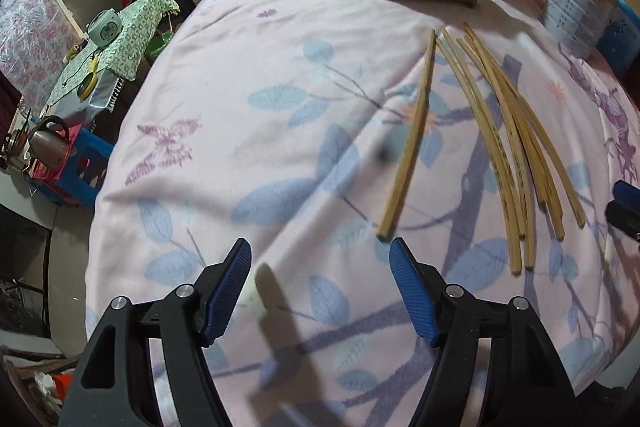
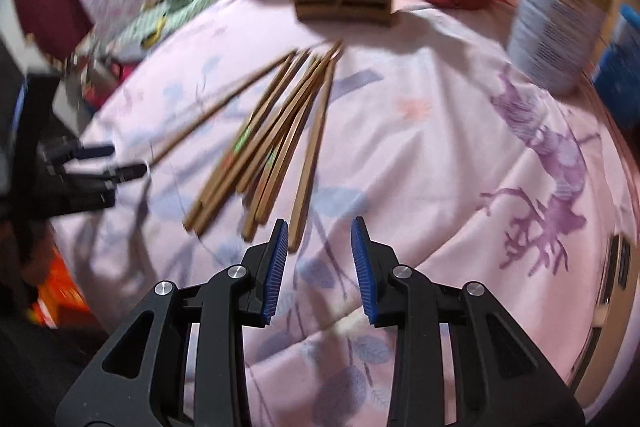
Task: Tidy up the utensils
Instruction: 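Move the left tool back to the chopsticks while the right tool returns too, then close the left tool on another chopstick while the right tool grasps one too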
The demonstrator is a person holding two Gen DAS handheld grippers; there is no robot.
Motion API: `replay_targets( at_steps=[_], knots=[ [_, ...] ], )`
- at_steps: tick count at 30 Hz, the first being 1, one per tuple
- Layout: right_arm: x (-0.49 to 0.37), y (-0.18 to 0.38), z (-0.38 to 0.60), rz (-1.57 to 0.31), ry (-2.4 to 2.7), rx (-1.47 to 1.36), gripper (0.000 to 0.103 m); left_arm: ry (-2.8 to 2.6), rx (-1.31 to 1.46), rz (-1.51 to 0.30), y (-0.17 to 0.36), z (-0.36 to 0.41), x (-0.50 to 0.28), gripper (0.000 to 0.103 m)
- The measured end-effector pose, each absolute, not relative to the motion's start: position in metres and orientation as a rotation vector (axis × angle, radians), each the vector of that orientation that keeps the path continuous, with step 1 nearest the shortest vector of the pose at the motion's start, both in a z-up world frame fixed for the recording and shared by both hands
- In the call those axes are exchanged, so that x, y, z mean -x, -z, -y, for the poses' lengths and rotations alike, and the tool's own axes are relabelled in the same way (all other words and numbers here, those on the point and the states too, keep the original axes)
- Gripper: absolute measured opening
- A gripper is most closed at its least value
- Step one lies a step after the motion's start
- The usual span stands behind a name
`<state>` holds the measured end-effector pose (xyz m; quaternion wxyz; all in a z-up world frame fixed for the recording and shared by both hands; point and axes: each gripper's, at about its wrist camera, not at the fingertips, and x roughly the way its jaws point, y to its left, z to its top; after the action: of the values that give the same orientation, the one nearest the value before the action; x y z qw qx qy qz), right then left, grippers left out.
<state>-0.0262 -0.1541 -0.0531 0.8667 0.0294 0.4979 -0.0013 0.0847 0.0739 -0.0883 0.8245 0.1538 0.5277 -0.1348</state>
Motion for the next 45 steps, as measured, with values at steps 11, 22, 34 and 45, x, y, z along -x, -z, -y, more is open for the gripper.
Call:
replay_targets(
  at_steps=[11,22,34,45],
  knots=[
    [0.019,0.063,0.14,-1.038,-0.052,-0.048,0.022,0.282,-0.28,-1.125,0.084,-0.091,-0.083,0.071],
    [0.025,0.074,0.159,-1.058,0.013,-0.119,0.007,0.4,-0.258,-1.117,0.081,-0.073,-0.087,0.044],
    [0.026,0.076,0.166,-1.054,0.027,-0.14,0.007,0.464,-0.308,-1.078,0.09,-0.05,-0.088,0.008],
    [0.035,0.02,0.185,-0.896,0.106,-0.129,0.007,0.439,-0.248,-0.991,0.043,-0.06,-0.093,0.006]
  ],
)
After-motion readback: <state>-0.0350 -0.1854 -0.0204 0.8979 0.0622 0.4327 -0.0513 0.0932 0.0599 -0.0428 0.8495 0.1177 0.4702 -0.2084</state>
